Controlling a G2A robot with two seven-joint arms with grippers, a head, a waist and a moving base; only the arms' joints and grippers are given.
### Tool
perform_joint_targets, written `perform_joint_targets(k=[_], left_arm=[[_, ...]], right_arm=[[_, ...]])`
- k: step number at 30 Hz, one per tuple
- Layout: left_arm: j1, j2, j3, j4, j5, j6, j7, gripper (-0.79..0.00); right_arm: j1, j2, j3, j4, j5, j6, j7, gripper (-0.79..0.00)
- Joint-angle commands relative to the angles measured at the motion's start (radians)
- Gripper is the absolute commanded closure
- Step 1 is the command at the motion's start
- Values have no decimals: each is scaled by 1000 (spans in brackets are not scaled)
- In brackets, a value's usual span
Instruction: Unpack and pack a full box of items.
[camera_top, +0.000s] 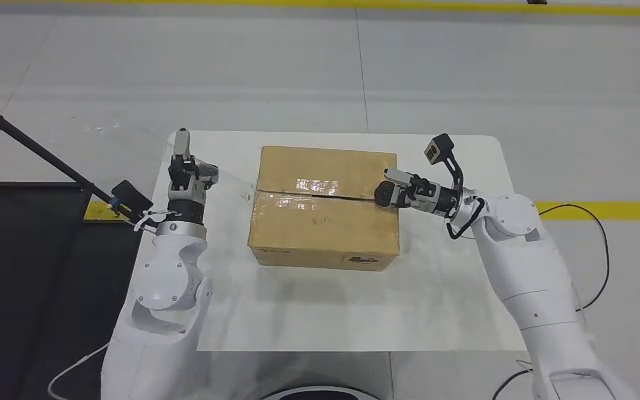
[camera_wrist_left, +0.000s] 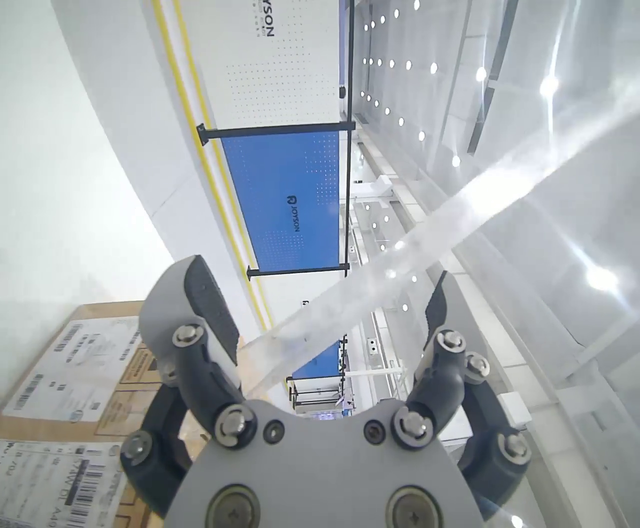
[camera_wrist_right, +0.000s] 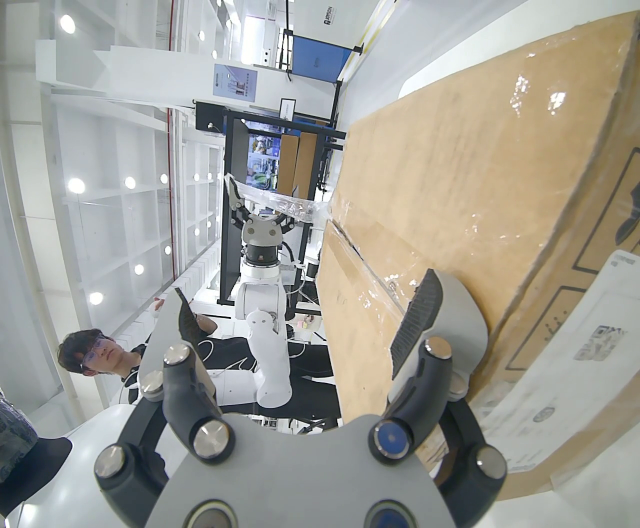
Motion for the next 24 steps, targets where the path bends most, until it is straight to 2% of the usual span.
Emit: perform_joint_targets(k=[1, 6, 24], left_arm=[[-7, -1, 10, -11, 8, 4, -8, -785], [-8, -3, 32, -50, 25, 11, -32, -785], [10, -13, 142, -160, 109, 60, -88, -785]], right_arm=[[0, 0, 0, 0, 0, 0, 0, -785], [-35, 4, 11, -44, -4, 3, -43, -785], [-109, 24, 74, -123, 35, -34, -57, -785]])
